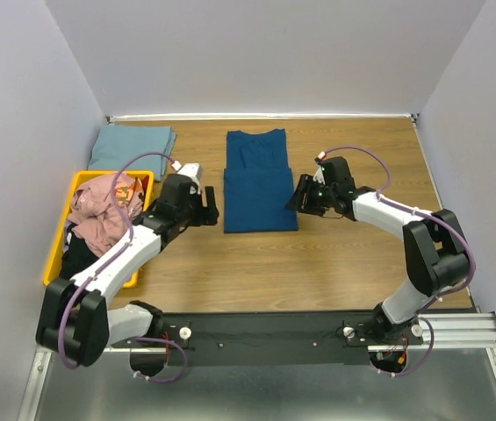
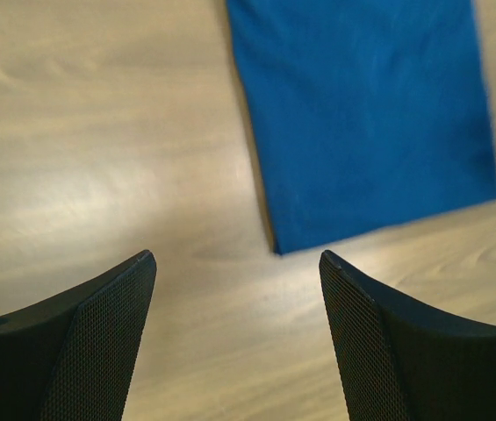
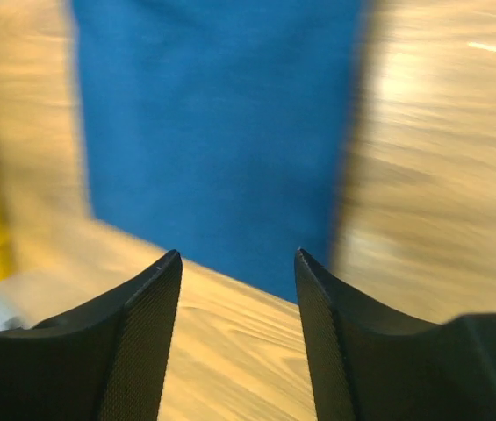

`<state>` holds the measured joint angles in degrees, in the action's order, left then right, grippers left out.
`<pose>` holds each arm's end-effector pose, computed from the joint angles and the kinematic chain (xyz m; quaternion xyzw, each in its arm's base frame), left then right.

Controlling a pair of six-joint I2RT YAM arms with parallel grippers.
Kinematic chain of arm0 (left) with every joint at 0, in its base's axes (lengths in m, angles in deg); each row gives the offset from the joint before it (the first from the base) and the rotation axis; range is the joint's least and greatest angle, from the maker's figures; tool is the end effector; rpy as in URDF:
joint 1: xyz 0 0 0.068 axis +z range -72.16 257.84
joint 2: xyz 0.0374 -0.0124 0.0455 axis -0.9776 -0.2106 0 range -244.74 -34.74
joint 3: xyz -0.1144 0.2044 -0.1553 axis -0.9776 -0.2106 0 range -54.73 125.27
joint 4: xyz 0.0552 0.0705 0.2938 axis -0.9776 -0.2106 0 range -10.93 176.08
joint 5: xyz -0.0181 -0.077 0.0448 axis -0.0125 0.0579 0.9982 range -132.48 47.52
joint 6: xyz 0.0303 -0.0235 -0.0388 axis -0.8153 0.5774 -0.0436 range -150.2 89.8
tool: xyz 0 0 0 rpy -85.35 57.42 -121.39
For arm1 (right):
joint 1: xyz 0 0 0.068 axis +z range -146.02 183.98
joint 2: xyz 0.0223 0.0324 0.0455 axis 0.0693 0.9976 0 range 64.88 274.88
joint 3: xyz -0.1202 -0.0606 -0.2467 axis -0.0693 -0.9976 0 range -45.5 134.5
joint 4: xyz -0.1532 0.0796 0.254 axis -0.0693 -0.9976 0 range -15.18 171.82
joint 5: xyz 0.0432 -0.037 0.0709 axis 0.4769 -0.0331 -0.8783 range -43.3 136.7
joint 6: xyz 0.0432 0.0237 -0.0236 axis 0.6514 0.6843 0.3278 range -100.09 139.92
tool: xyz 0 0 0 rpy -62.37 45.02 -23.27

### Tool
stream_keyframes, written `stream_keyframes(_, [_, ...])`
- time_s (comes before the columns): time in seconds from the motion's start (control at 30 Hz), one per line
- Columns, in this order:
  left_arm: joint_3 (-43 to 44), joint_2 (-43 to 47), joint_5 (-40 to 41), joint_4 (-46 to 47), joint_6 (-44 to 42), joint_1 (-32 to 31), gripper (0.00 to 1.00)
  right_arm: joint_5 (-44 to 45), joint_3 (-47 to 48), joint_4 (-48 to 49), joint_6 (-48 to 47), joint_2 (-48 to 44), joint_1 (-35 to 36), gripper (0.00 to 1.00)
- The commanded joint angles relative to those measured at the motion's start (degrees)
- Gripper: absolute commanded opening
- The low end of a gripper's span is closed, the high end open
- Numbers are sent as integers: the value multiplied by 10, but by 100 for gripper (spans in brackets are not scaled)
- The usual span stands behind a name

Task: Fold and stack the t-shirts
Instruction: Fold the tshirt

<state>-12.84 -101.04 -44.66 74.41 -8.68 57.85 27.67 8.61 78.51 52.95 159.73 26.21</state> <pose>0.2736 -0.1010 0.2314 -0.0032 0.8912 -0.1765 0.4179 0.3495 0.1557 0.1635 0.0212 0.9101 0.3134 0.2704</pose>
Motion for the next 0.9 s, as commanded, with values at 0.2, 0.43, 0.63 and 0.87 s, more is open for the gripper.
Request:
stream_keyframes(0.2, [50, -69, 76, -78, 28, -78, 82, 220, 6, -152, -41, -17, 54, 56])
stream_keyframes(0.43, [55, -79, 82, -86, 33, -88, 82, 251, 29, -168, -39, 23, 95, 55])
stream_keyframes(0.63, [50, -80, 83, -82, 34, -95, 82, 261, 36, -178, -39, 38, 105, 50])
stream_keyframes(0.87, [52, -81, 85, -81, 32, -98, 82, 264, 50, -186, -43, 67, 112, 45])
